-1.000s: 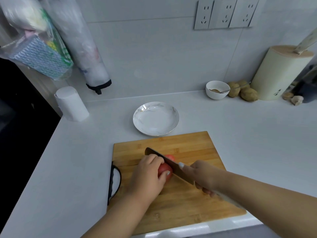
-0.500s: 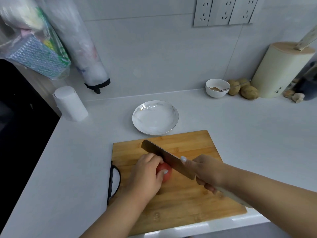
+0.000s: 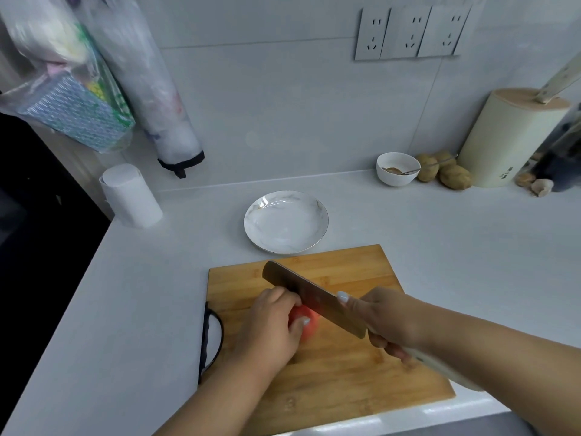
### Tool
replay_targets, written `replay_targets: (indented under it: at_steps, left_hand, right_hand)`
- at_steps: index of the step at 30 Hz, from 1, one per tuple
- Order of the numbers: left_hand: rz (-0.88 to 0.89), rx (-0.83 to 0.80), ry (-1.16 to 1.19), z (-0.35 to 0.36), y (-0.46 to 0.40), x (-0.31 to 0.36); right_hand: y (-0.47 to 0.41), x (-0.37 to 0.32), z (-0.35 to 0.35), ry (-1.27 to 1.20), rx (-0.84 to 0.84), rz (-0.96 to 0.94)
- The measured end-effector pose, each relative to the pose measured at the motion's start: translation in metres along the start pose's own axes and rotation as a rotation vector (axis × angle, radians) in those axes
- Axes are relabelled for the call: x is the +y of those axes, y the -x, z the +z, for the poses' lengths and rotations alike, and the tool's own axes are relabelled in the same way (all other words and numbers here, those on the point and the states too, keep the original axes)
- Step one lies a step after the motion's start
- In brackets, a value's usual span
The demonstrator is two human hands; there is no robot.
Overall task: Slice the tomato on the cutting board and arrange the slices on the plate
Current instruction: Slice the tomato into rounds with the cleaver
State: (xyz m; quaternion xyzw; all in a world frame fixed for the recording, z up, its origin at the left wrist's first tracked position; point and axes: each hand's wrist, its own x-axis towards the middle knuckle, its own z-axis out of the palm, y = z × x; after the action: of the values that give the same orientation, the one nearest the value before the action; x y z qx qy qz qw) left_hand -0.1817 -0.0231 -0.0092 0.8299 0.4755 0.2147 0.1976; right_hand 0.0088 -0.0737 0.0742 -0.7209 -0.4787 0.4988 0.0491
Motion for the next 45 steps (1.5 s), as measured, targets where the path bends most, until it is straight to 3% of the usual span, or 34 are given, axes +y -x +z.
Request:
replay_targets:
  at_steps: [9, 18, 28, 45]
  left_hand:
    - [0.028, 0.019, 0.006, 0.001, 0.001, -0.002]
    - [0.043, 0.038, 0.016, 0.004, 0.0, -0.005]
    - [0.029, 0.049, 0.013, 0.005, 0.002, -0.008]
    - [-0.007, 0.028, 0.009, 0.002, 0.004, -0.005]
  right_hand:
    - [-0.024, -0.022, 0.016, -0.025, 0.011, -0.023]
    - [-0.012, 0.019, 0.008, 0.026, -0.033, 0.106]
    - [-0.048, -0.003, 0.034, 0.039, 0.017, 0.014]
    - [0.008, 0.013, -0.001, -0.038, -0.018, -0.013]
